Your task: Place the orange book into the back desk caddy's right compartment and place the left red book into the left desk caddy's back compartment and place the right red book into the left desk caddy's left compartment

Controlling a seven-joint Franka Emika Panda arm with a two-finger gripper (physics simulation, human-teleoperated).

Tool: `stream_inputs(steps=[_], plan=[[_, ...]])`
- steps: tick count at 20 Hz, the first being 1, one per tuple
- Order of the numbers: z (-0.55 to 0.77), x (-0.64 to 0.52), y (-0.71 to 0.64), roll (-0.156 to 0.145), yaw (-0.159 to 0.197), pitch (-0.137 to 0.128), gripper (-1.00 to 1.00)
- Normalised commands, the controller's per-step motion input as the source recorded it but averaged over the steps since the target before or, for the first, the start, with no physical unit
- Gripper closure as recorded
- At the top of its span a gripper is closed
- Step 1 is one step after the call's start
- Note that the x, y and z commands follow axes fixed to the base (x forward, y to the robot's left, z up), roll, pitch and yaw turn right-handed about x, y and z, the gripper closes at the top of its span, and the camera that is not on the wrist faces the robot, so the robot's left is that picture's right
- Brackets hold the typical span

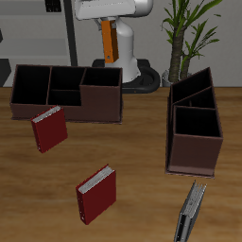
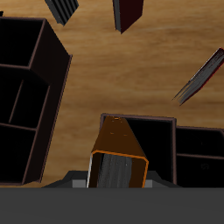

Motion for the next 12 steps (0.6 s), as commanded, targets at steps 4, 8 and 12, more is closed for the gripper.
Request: stream_inputs(steps=[4,8,12], plan=[[-0.01,0.15,-0.33,-0.077,-0.020,0.031,1.00],[-0.14,0.20,-0.29,-0.066,-0.036,0.061,1.00],[-0.21,0.05,-0.06,-0.002,-0.027,0.067,1.00]])
